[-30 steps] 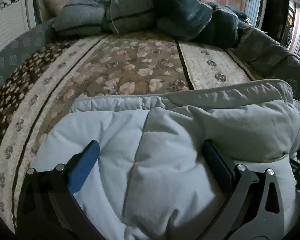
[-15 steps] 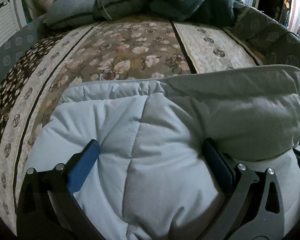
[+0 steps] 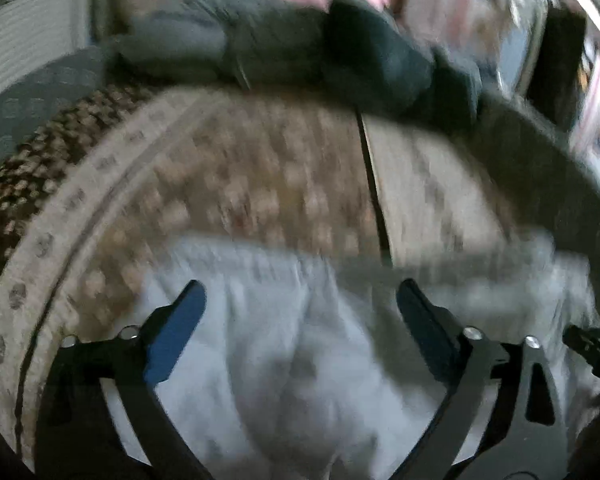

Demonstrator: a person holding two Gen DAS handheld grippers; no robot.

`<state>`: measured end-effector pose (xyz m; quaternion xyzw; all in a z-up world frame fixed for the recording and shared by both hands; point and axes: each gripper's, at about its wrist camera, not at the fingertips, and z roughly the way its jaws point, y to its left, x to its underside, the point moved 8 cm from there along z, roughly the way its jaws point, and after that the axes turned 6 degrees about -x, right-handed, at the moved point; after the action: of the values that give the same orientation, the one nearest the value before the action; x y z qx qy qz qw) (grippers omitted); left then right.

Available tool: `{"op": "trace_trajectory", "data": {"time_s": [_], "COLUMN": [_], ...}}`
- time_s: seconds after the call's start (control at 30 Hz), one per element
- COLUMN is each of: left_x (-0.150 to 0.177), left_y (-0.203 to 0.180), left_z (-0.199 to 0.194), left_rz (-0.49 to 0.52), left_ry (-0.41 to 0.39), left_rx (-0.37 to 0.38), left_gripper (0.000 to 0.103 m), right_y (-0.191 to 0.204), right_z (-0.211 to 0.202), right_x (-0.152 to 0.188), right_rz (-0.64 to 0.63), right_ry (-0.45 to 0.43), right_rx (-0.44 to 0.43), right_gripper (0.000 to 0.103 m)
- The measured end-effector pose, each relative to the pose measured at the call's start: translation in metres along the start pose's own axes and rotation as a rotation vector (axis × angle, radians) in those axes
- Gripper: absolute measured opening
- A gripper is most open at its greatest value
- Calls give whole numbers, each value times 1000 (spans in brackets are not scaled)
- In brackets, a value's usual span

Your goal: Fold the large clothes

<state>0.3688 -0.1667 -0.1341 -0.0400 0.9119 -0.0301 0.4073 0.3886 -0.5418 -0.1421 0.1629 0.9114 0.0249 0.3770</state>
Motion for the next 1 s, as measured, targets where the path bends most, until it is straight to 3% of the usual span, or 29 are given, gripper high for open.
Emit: {"op": "trace_trajectory", "data": {"time_s": [0.07, 0.17, 0.23, 0.3, 0.43, 0.6, 0.7, 0.73, 0.8, 0.83, 0.93, 1.0], "left_x": [-12, 3, 21, 37, 50, 56, 53, 50, 37, 27, 17, 27], "left_y": [10, 28, 43, 43, 36, 43, 47, 51, 53, 45, 4, -28], "left_z": [0, 33, 58, 77, 93, 96, 87, 79, 53, 33, -18, -45], "left_rz": [-4, 8, -42, -11, 12, -38, -76, -81, -81, -75, 34, 141], "left_ry": [-13, 106, 228, 302, 276, 305, 288, 278, 209, 152, 26, -25], "left_rx": [-45, -114, -123, -113, -123, -63, -33, -59, -98, -74, 23, 43], "left_gripper": [100, 100, 100, 100, 100, 100, 100, 100, 100, 100, 100, 100], "right_y": [-15, -53, -65, -68, -71, -68, -69, -67, -58, -46, -14, 4], "right_z": [0, 31, 49, 58, 69, 73, 55, 47, 29, 18, -1, -9], "right_x": [-8, 13, 23, 26, 36, 35, 33, 31, 26, 21, 19, 24], "right_rz": [8, 95, 125, 150, 185, 180, 161, 149, 137, 126, 43, -43], "right_ry": [-41, 51, 106, 119, 124, 123, 90, 80, 51, 23, 2, 8], "right_rx": [49, 105, 98, 80, 63, 58, 100, 130, 144, 107, 39, 27], "right_gripper": [101, 101, 102, 102, 102, 102, 101, 101, 101, 101, 101, 101]}}
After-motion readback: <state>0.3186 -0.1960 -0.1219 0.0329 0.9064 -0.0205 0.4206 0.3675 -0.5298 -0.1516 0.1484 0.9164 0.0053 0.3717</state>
